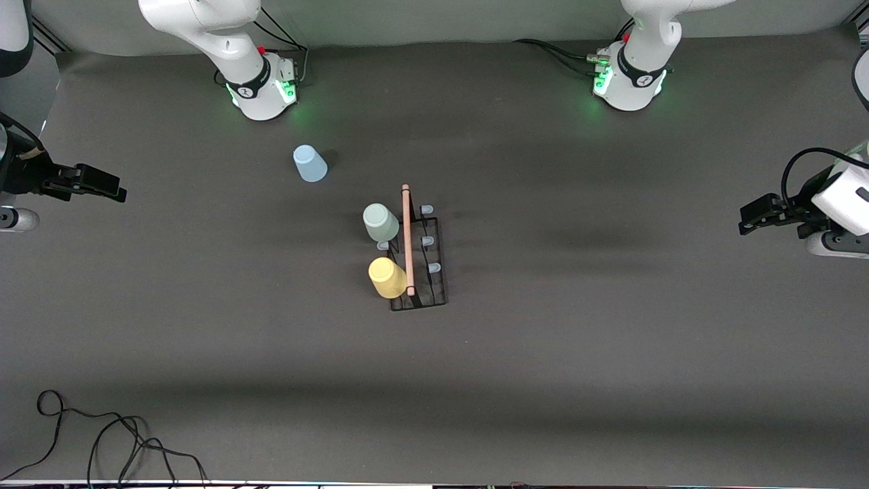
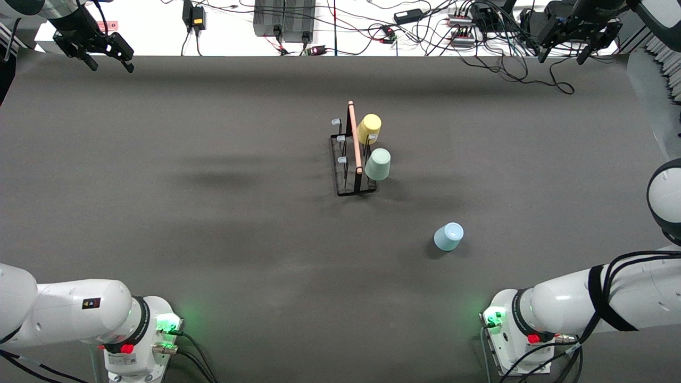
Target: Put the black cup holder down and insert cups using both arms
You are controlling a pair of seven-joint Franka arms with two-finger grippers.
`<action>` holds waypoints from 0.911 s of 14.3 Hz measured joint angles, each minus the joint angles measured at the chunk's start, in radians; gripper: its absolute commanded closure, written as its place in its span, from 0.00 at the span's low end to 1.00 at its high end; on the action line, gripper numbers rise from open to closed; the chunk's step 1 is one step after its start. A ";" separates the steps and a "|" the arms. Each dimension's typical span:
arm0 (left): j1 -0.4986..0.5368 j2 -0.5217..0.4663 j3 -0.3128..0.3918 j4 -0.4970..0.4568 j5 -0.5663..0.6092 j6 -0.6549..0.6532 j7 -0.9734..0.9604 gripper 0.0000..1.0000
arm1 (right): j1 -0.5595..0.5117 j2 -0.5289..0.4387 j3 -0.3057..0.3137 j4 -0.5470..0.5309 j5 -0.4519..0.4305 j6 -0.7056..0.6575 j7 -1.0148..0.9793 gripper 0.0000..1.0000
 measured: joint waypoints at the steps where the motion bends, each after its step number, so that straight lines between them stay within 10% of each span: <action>1: 0.000 0.000 0.000 0.000 0.000 0.000 0.000 0.00 | 0.000 0.000 0.000 -0.002 0.000 0.000 0.000 0.00; 13: 0.000 -0.006 0.000 0.085 0.000 -0.043 0.034 0.00 | 0.000 0.000 -0.001 -0.002 -0.002 0.001 0.000 0.00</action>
